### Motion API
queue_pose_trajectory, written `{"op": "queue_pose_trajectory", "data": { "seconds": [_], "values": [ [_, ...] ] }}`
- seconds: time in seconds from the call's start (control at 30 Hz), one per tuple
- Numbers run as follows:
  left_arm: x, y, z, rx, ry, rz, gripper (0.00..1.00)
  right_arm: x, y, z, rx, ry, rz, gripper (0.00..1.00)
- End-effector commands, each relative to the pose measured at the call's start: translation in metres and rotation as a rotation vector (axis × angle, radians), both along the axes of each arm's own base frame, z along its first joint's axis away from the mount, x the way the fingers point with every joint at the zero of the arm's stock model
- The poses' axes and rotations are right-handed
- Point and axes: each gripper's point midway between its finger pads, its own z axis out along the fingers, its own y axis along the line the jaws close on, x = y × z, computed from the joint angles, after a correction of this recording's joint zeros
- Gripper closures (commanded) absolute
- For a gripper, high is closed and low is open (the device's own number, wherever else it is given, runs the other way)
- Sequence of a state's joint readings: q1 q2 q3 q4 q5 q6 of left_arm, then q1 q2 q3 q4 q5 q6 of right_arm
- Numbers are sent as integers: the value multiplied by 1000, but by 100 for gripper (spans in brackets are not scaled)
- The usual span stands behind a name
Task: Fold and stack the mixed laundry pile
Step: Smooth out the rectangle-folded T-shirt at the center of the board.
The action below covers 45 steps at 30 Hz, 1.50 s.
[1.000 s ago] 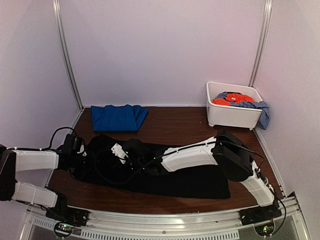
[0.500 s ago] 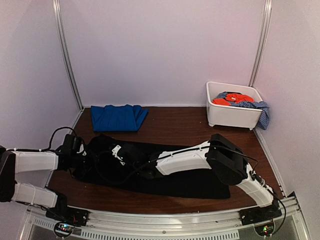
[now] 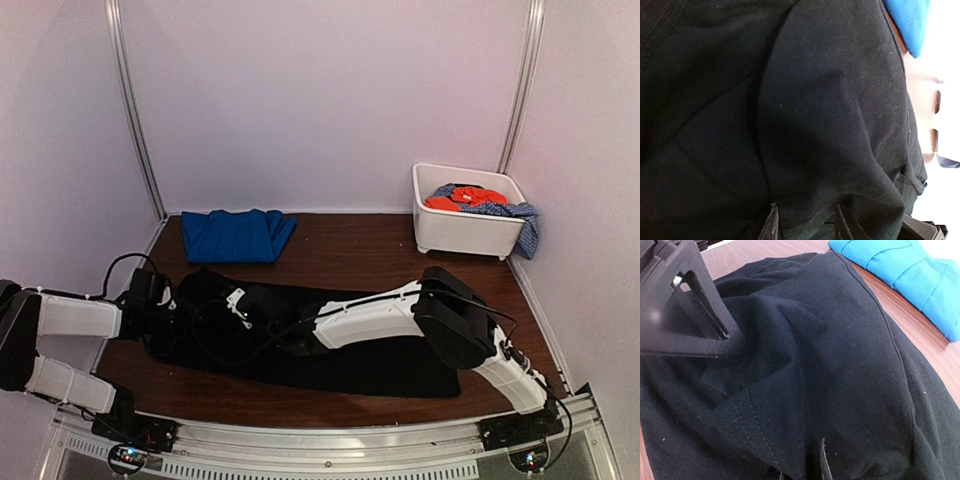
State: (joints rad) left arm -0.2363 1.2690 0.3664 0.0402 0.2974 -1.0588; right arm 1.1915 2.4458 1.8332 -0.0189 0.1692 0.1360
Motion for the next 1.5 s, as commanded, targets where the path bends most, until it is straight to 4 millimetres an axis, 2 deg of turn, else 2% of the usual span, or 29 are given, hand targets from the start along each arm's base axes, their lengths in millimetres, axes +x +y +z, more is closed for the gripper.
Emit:
{"op": "queue_pose_trajectory", "data": {
  "seconds": [0.0, 0.3, 0.53, 0.67, 0.77, 0.93, 1.07, 1.13, 1.47],
  "values": [
    [-1, 0, -6, -22, 12, 14, 60, 8, -6, 29, 43, -10, -29, 80],
    [-13, 4, 6, 0, 21, 56, 60, 11, -9, 27, 59, 13, -36, 84],
    [-12, -6, -13, -19, 63, 42, 62, 12, -8, 28, 64, 18, -35, 85],
    [-5, -11, -13, -33, 54, 37, 64, 12, -8, 28, 66, 20, -34, 86],
    [1, -15, -8, -40, 28, 33, 69, 11, -8, 28, 65, 24, -29, 88],
    [4, -15, 5, -41, -10, 31, 88, 10, -7, 30, 66, 23, -25, 89],
    [6, -8, 20, -5, -42, 41, 92, 10, -8, 31, 65, 22, -25, 89],
    [4, -5, 24, 5, -49, 49, 100, 10, -9, 31, 67, 22, -23, 91],
    [-17, 8, 35, 25, -39, 88, 100, -3, -16, 39, 61, 33, 36, 96]
  ]
}}
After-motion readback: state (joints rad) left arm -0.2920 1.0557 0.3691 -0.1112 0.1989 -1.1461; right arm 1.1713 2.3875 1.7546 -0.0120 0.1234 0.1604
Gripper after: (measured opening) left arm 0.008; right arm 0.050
